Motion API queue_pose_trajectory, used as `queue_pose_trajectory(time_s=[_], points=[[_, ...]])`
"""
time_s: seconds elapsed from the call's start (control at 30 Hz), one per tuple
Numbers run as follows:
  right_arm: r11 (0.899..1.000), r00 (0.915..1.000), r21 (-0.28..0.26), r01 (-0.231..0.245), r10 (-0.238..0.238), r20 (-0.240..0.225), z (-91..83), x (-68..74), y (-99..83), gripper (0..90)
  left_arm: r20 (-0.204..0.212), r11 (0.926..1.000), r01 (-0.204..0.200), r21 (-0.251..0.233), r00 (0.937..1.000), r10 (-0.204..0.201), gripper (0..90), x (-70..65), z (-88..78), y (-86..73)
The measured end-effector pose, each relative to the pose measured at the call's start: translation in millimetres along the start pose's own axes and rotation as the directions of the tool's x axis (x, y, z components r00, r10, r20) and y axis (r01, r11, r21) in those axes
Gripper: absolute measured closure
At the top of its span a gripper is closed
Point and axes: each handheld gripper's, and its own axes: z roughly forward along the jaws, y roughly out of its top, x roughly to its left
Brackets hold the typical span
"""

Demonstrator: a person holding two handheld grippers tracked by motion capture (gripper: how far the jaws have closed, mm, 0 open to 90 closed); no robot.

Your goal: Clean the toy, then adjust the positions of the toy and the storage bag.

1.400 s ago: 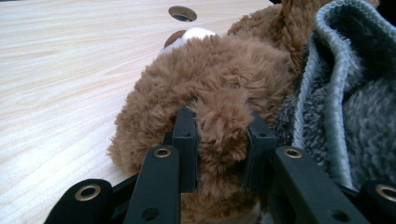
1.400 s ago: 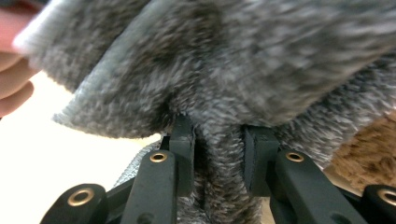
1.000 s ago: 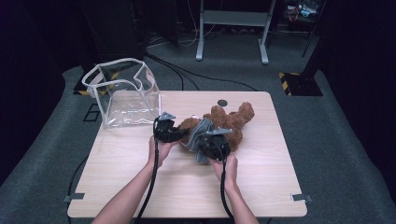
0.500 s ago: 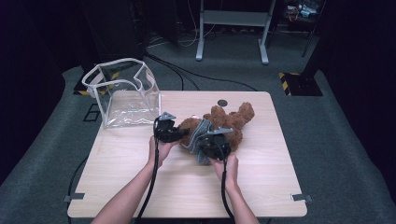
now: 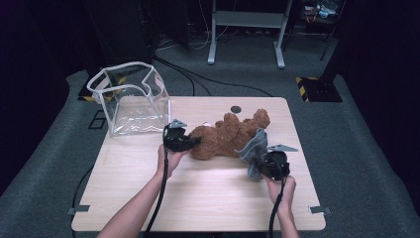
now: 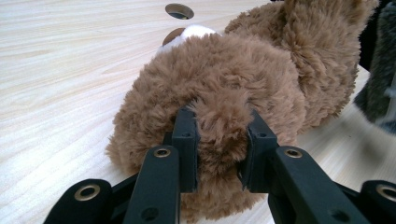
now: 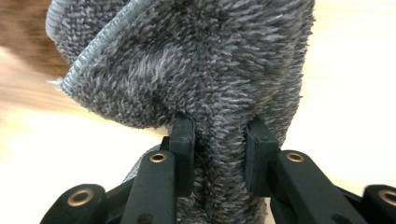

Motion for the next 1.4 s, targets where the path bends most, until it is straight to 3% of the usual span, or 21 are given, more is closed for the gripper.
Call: queue_pose_trajectory(time_s=[0.07,0.1,0.13,0.2,0.3,0.33,0.47,0.53,0.57,0.6,0.7,0.83,0.93,1.07,1.2,1.4], points=[[1.0,0.9998,0.001,-0.005,0.005,0.017,-2.1,-5.6,-1.4,69.5,-0.005,1.0,0.001,-0.003,1.0,-0.001,71.4,-0.4,0.2,-0.3],[0.999,0.9972,0.004,-0.035,0.035,0.066,-7.9,-22.1,-5.1,69.4,-0.004,1.0,-0.002,0.0,1.0,0.002,71.3,-0.5,-0.2,-0.7],[0.998,0.9949,0.011,-0.055,0.054,0.085,-9.8,-28.8,-6.3,69.3,-0.004,1.0,-0.002,0.0,1.0,0.002,71.3,-0.5,-0.2,-0.7],[0.997,0.9867,0.03,-0.077,0.072,0.146,-11.5,-41.3,-7.9,68.8,-0.006,1.0,-0.008,-0.004,1.0,0.008,71.3,-0.9,-0.1,-1.3],[0.991,0.9745,0.048,-0.124,0.112,0.194,-11.5,-58.0,-8.5,67.3,-0.008,1.0,-0.005,0.0,1.0,0.005,71.3,-1.5,-0.5,-1.7],[0.986,0.9663,0.069,-0.149,0.13,0.222,-9.9,-63.1,-7.4,66.5,-0.008,1.0,-0.006,0.001,1.0,0.006,71.3,-1.6,-0.5,-1.7],[0.978,0.959,0.106,-0.18,0.151,0.24,-3.3,-71.7,-4.1,57.4,-0.009,0.9998,-0.02,0.003,0.9998,0.02,71.3,-1.2,-0.9,-1.7],[0.974,0.9612,0.128,-0.185,0.152,0.23,2.1,-70.9,0.0,38.3,-0.01,0.9997,-0.024,0.001,0.9997,0.024,71.3,-1.8,-1.0,-2.4],[0.974,0.9612,0.128,-0.185,0.152,0.23,2.1,-70.9,0.0,38.3,-0.01,0.9997,-0.024,0.001,0.9997,0.024,71.3,-1.8,-1.0,-2.4],[0.976,0.963,0.124,-0.179,0.148,0.225,2.0,-68.0,2.8,22.4,-0.01,0.9997,-0.026,0.001,0.9996,0.026,71.3,-2.2,-1.2,-2.7],[0.982,0.97,0.103,-0.156,0.133,0.204,-0.4,-65.6,6.6,15.2,-0.012,0.9995,-0.032,0.005,0.9994,0.032,71.2,-2.3,-1.6,-2.8],[0.989,0.9794,0.059,-0.138,0.128,0.156,-5.9,-63.6,10.0,13.8,-0.009,0.9995,-0.03,0.007,0.9995,0.03,71.2,-2.4,-1.9,-3.1],[0.992,0.9891,0.035,-0.124,0.121,0.084,-11.9,-60.9,16.0,10.4,-0.014,0.9993,-0.037,0.006,0.9992,0.037,69.0,-3.3,-2.6,-2.8],[0.993,0.9928,0.02,-0.114,0.113,0.039,-12.7,-58.8,21.2,9.3,-0.021,0.9991,-0.042,0.007,0.9989,0.042,63.8,-5.1,-4.1,-2.5],[0.995,0.9955,0.027,-0.094,0.094,0.0,-7.2,-53.4,26.7,9.2,-0.053,0.9984,-0.054,0.013,0.9971,0.055,43.6,-7.8,-8.3,1.1],[0.998,0.9978,0.04,-0.057,0.058,-0.032,2.3,-47.7,31.2,9.0,-0.085,0.9934,-0.113,0.021,0.9898,0.114,34.2,-19.4,-7.1,5.9]])
